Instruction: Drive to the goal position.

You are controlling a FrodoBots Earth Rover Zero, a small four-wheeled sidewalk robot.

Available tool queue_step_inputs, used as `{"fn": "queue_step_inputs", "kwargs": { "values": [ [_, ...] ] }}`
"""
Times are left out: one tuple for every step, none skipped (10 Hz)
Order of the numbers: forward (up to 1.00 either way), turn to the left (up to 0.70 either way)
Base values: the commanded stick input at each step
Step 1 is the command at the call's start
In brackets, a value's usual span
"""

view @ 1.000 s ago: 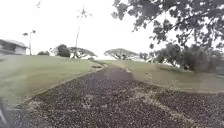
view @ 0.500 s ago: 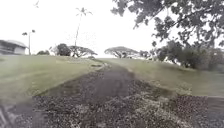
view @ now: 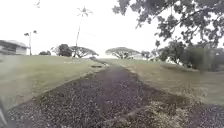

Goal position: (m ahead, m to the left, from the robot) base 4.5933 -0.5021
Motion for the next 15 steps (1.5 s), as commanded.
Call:
{"fn": "queue_step_inputs", "kwargs": {
  "values": [
    [1.0,0.05],
    [1.0,0.0],
    [1.0,0.0],
    [1.0,0.0],
    [1.0,0.0],
    [1.0,0.0],
    [1.0,0.0],
    [1.0,0.0],
    [1.0,0.0],
    [1.0,0.0],
    [1.0,0.0],
    [1.0,0.0],
    [1.0,0.0],
    [1.0,0.0],
    [1.0,0.0]
  ]
}}
